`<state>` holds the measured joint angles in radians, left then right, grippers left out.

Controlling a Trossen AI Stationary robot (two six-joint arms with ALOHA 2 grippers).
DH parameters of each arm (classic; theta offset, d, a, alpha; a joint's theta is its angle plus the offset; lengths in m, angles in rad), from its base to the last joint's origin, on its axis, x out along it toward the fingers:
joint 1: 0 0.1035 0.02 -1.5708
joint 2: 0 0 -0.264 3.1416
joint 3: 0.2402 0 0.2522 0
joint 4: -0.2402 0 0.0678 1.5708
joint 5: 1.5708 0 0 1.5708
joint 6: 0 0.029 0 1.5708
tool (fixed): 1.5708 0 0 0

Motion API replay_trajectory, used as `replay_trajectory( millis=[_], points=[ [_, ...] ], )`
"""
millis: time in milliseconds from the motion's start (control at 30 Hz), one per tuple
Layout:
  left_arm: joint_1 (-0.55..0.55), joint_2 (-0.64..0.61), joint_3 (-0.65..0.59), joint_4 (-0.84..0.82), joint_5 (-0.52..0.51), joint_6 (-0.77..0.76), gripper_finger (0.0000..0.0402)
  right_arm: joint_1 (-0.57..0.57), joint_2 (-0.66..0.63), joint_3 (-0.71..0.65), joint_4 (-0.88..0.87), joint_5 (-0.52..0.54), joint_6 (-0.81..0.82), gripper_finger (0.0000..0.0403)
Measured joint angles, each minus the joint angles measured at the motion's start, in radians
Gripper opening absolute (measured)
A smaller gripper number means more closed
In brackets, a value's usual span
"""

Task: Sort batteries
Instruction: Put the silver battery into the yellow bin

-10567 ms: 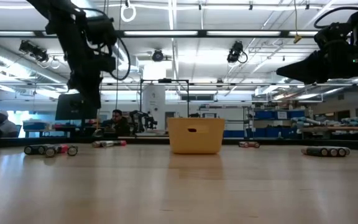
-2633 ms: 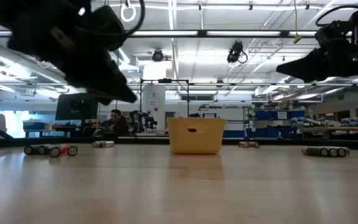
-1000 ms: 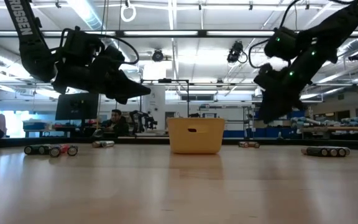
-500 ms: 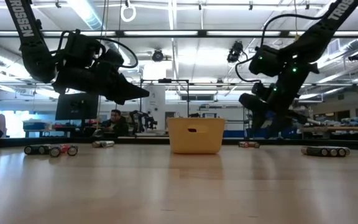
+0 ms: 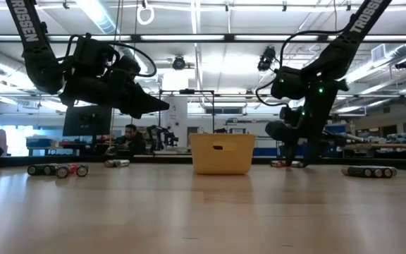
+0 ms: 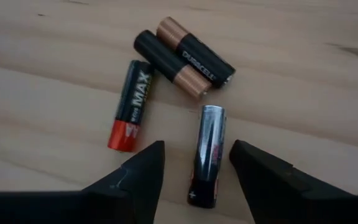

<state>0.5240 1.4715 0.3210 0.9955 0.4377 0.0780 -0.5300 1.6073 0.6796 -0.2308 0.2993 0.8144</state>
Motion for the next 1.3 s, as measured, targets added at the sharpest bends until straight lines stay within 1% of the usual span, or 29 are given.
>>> replay_trajectory(
  millis=[133,400,500,567,667,733,867,1000,1100,1300],
  points=[
    [0.000,0.000,0.000,0.000,0.000,0.000,0.0006,0.010,-0.015,-0.004,-0.024,0.005,-0.035,0.0172],
    [0.000,0.000,0.000,0.005,0.000,-0.001,0.0006,0.017,-0.025,-0.002,-0.098,0.022,-0.109,0.0083],
    [0.000,0.000,0.000,0.019,0.000,-0.001,0.0006,0.021,-0.027,-0.003,-0.105,0.024,-0.137,0.0062],
    [0.000,0.000,0.000,0.040,0.000,-0.002,0.0006,0.027,-0.032,0.000,-0.117,0.026,-0.157,0.0061],
    [0.000,0.000,0.000,0.068,-0.001,-0.009,0.0006,0.043,-0.047,0.028,-0.229,0.021,-0.170,0.0065],
    [0.000,0.000,0.000,0.080,-0.001,-0.028,0.0006,0.065,-0.064,0.066,-0.321,0.016,-0.178,0.0071],
    [0.000,0.000,0.000,0.086,-0.001,-0.035,0.0006,0.136,-0.102,0.151,-0.422,0.015,-0.197,0.0067],
    [0.000,0.000,0.000,0.097,-0.032,-0.038,0.0006,0.241,-0.118,0.242,-0.399,-0.038,-0.232,0.0061],
    [0.000,0.000,0.000,0.123,-0.037,-0.056,0.0006,0.325,-0.099,0.308,-0.386,-0.067,-0.248,0.0063],
    [0.000,0.000,0.006,0.139,-0.038,-0.063,0.0006,0.451,0.022,0.468,-0.351,-0.077,-0.309,0.0064]
  ],
)
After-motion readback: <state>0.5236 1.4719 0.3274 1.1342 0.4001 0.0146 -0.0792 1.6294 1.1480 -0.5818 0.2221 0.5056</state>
